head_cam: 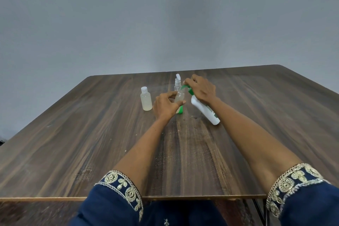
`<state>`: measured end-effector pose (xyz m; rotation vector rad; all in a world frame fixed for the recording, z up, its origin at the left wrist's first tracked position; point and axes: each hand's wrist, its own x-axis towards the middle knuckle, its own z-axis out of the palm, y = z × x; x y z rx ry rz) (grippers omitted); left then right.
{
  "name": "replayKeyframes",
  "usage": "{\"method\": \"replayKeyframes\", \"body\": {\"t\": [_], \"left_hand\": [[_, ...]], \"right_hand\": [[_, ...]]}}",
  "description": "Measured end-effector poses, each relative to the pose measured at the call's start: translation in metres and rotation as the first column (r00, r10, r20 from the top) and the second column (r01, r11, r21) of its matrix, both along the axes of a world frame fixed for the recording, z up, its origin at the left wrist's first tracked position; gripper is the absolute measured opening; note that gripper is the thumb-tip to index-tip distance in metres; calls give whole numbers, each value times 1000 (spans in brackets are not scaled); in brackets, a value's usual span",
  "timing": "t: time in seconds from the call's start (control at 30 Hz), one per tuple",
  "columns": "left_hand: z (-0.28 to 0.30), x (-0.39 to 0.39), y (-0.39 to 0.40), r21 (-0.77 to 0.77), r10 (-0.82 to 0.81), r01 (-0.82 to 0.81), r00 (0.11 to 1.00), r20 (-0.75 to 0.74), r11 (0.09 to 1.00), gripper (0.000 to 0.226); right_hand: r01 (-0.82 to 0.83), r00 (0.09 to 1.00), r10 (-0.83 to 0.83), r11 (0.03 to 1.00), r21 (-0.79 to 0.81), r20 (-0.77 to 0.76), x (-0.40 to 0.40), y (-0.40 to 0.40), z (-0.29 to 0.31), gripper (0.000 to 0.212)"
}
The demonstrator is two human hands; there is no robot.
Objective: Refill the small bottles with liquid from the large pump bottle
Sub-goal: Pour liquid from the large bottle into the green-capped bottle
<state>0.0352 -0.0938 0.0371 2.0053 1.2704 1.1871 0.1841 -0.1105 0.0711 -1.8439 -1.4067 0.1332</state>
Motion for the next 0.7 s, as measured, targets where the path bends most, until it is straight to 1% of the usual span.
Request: {"method": "replayKeyframes", "body": {"t": [0.1, 0.13, 0.27, 0.33, 0.47, 0.53, 0.63, 0.7], "left_hand": [[2, 1, 0, 17, -10, 10, 1000, -1, 1000, 49], [3, 0, 0, 21, -9, 9, 1000, -4, 1000, 49], [0, -1, 0, 14, 10, -10, 1000, -3, 1000, 47], [-1, -1, 1, 17, 13, -13, 1000, 1, 1000, 47], [0, -2, 1, 11, 11, -11, 1000, 0, 1000, 46], [0, -1, 0, 11, 2, -2, 1000, 2, 1000, 46], [1, 0, 0, 19, -4, 3, 1000, 10, 1000, 47], [3, 1, 1, 20, 1, -1, 1000, 19, 1000, 48]], "right_hand": [[-41, 997, 45, 997, -67, 61, 3, 1, 0, 47], [-42, 998, 46, 996, -75, 53, 3, 2, 0, 48], [16, 1000, -17, 999, -36, -20, -1, 3, -1, 42], [32, 999, -32, 999, 7, -21, -4, 2, -1, 37], [43, 999, -42, 997, 68, -8, -8, -1, -1, 37], [31, 999, -31, 998, 63, -11, -7, -1, 0, 37], [18, 1000, -18, 1000, 12, -17, -3, 0, 2, 34], [6, 1000, -6, 1000, -19, -18, -1, 1, 2, 37]]}}
